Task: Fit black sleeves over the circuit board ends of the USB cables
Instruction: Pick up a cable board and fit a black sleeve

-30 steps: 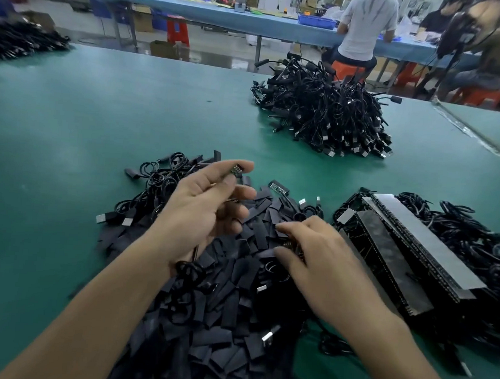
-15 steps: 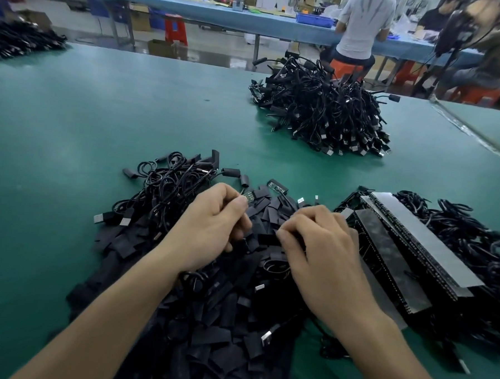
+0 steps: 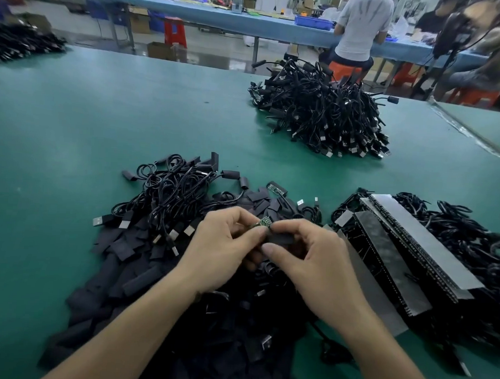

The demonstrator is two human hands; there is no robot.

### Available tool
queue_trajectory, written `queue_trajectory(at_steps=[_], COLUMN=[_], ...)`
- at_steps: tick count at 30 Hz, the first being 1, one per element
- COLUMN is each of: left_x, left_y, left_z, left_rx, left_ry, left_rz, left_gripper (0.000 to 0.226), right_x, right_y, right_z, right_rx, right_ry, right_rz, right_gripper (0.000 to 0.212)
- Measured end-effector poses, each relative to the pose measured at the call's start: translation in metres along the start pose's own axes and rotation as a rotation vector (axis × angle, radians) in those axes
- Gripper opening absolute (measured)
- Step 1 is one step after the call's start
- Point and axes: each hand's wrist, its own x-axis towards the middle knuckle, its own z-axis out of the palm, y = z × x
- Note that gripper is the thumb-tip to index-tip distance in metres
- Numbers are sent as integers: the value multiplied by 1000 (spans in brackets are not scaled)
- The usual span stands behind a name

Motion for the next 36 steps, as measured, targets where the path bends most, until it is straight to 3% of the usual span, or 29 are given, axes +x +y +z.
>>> queue_trajectory(at_steps=[3, 9, 15, 23, 36], left_x=[0, 1, -1, -2, -1], left_y=[-6, -7, -9, -12, -13], left_z=[1, -3, -6, -8, -9], left_rx=[-18, -93, -59, -94, -142], left_ry=[13, 28, -39, -74, -41], left_rz=[-14, -40, -33, 11, 28], left_gripper=[7, 16, 31, 3, 11], right_x=[1, 4, 2, -1, -2], right_y=[9, 19, 20, 16, 16], right_z=[5, 7, 8, 4, 4], right_rx=[18, 310, 348, 369, 398], right_ry=[66, 152, 174, 169, 126], right_rz=[6, 55, 62, 37, 36], right_gripper=[19, 22, 35, 27, 22])
